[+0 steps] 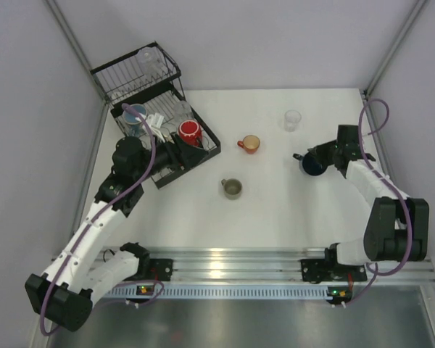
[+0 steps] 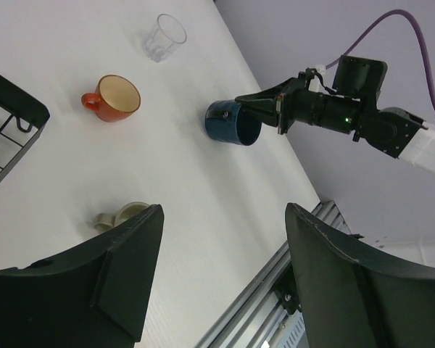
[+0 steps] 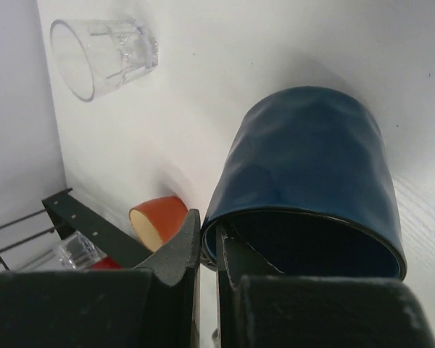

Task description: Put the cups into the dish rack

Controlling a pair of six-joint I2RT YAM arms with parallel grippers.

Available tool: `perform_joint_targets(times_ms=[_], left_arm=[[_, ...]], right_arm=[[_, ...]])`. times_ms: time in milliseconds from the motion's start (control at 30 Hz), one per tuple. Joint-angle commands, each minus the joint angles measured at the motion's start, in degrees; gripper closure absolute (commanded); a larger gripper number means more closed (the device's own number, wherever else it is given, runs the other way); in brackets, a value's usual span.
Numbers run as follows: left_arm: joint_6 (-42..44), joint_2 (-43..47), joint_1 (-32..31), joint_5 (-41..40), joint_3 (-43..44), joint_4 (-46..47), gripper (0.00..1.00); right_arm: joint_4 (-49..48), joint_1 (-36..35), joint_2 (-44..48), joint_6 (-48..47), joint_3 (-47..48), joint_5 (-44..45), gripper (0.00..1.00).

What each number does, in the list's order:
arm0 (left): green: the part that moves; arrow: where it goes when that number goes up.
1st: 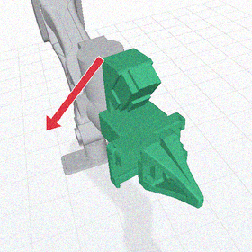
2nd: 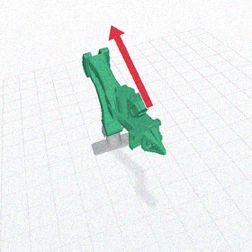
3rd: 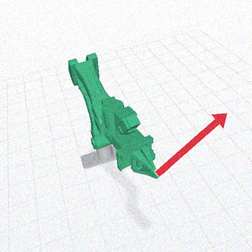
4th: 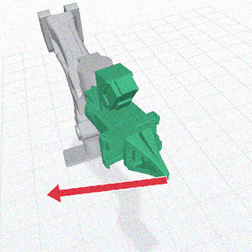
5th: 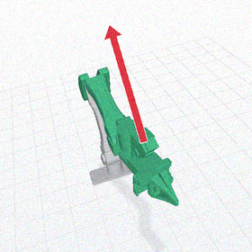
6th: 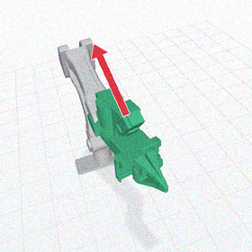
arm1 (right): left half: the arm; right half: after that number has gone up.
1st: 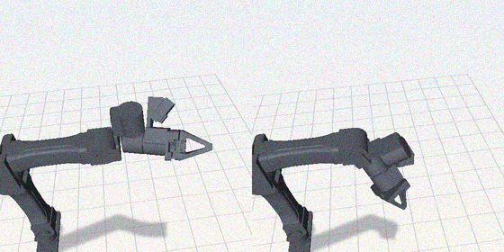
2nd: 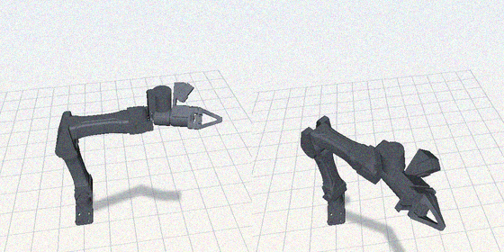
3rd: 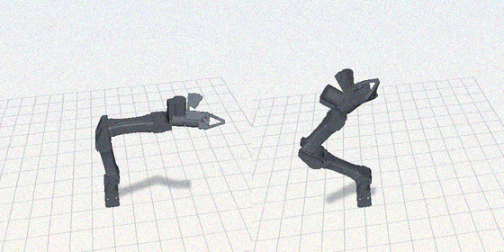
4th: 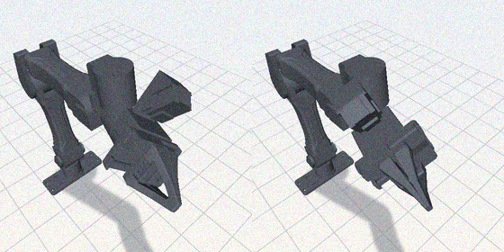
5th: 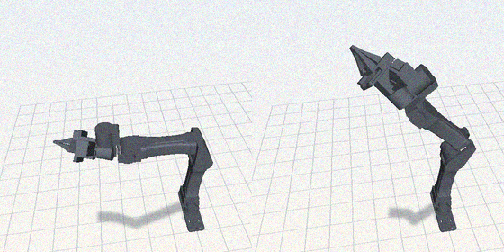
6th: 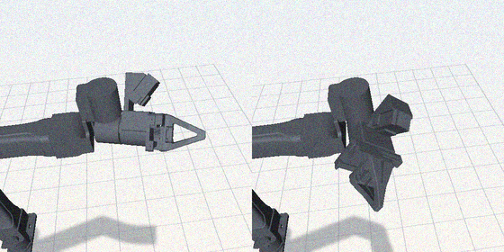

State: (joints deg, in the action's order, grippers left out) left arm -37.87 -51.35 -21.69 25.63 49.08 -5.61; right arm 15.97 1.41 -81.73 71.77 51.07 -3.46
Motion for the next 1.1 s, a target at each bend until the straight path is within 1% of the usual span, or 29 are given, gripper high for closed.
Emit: perform_joint_targets(times_ms=[0,33,67,167,267,367,467,500,533,600,667,733,800,867,933,967,1000,1067], left_arm=[[-0.89,-1.46,-0.02,1.09,2.6,2.27,0.27],[-1.15,-1.99,-0.02,2.57,2.77,2.35,0.27],[-1.33,-2.87,-0.1,3.11,3.04,2.27,0.27],[-2.03,-4.1,-0.02,4.25,3.22,2.35,0.27],[-2.74,-4.89,-0.1,4.78,3.57,2.35,0.27],[-3.09,-6.65,-0.28,5.39,3.92,2.27,0.27],[-3.53,-8.06,-0.72,6.1,4.53,2.27,0.27],[-3.53,-9.02,-0.89,6.01,4.71,2.44,0.27],[-3.53,-9.38,-1.59,6.1,5.23,2.44,0.27],[-4.23,-11.04,-2.3,6.71,5.85,2.79,0.27],[-6.15,-12.27,-3.09,8.64,6.2,5.07,0.28],[-11.51,-13.94,-3.18,12.33,5.15,12.68,0.29],[-16.24,-15.17,-3.27,14.61,4.71,16.93,0.3],[-18.46,-17.19,-3.79,15.15,5.06,20.26,0.3],[-22.41,-18.34,-4.32,15.94,5.24,23.34,0.3],[-24.17,-19.82,-4.58,16.55,5.15,27.1,0.29],[-27.49,-20.8,-5.02,17.69,5.32,28.71,0.29],[-29.19,-23.95,-5.46,19.28,7.77,29.07,0.3]], right_arm=[[-13.57,0.35,4.55,-6.89,-6.66,-3.65,1.0],[-14.64,0.35,5.17,-7.86,-7.12,-3.92,1.0],[-14.65,0.35,5.7,-10.66,-7.21,-4.44,1.0],[-14.73,0.35,8.16,-14.36,-7.73,-5.58,1.0],[-17.18,0.35,12.29,-17.7,-10.54,-6.64,1.0],[-17.64,0.35,17.2,-20.69,-12.74,-6.47,1.0],[-18.25,0.35,19.85,-22.2,-13.97,-6.99,1.0],[-19.3,0.35,20.55,-22.28,-14.67,-7.78,1.0],[-22.53,0.35,21.35,-22.02,-15.64,-9.61,1.0],[-24.57,0.09,23.89,-21.85,-17.58,-10.59,1.0],[-26.25,-0.44,26.43,-22.37,-18.19,-10.95,1.0],[-28.34,-0.79,28.29,-22.02,-18.46,-11.65,1.0],[-29.93,-0.97,30.75,-21.58,-18.29,-11.92,1.0],[-32.91,-4.56,32.85,-20.97,-17.67,-11.39,1.0],[-34.94,-6.41,34.0,-20.35,-17.23,-10.43,1.0],[-37.39,-8.51,34.71,-20.26,-16.97,-10.07,1.0],[-38.72,-9.66,34.89,-20.35,-16.79,-9.9,1.0],[-41.18,-12.9,34.8,-21.4,-15.39,-9.9,1.0]])
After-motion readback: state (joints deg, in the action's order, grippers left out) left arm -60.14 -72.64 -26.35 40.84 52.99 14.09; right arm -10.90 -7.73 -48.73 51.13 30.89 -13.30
